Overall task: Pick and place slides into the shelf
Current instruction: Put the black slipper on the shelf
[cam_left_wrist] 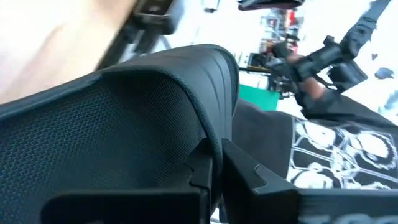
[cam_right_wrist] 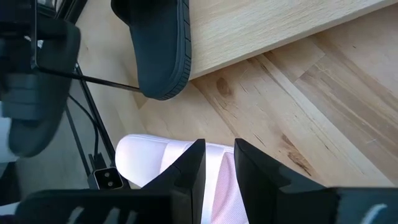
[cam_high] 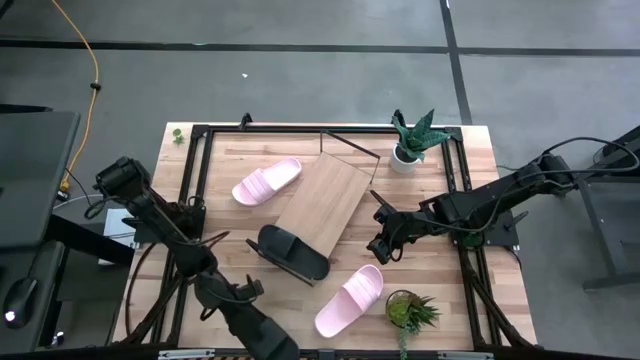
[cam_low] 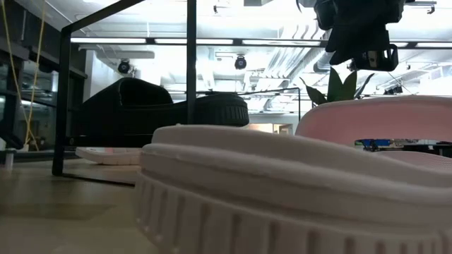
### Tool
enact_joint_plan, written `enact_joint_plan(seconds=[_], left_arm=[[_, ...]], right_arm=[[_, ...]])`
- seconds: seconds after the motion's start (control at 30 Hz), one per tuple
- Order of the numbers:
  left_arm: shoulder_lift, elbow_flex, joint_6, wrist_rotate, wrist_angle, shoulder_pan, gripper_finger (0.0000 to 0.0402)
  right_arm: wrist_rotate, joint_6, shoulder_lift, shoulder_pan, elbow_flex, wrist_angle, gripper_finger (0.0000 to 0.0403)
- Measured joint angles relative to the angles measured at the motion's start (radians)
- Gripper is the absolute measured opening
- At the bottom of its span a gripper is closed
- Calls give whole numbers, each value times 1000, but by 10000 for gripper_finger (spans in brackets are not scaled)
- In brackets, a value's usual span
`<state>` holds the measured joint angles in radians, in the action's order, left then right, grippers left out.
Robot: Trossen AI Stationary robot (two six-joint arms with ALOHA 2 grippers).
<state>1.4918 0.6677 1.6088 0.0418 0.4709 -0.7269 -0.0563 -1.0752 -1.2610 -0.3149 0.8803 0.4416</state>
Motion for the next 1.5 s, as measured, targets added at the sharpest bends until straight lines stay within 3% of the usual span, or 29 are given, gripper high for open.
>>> enact_joint_plan(seconds=[0.4, 0.63, 0.97, 1.17, 1.5], left_arm=[[-128, 22, -29, 25, -13, 1, 5], [-243, 21, -61, 101, -38, 1, 6], [-453, 21, -197, 386, -79, 1, 5], [-571, 22, -359, 583, -81, 1, 2], [-669, 22, -591, 883, -34, 1, 6]], right_arm=[[4, 2, 0, 0, 0, -13, 75], [4, 3, 0, 0, 0, -21, 75], [0, 21, 0, 0, 0, -66, 75], [-5, 29, 0, 0, 0, -87, 75], [-94, 83, 0, 0, 1, -302, 75]])
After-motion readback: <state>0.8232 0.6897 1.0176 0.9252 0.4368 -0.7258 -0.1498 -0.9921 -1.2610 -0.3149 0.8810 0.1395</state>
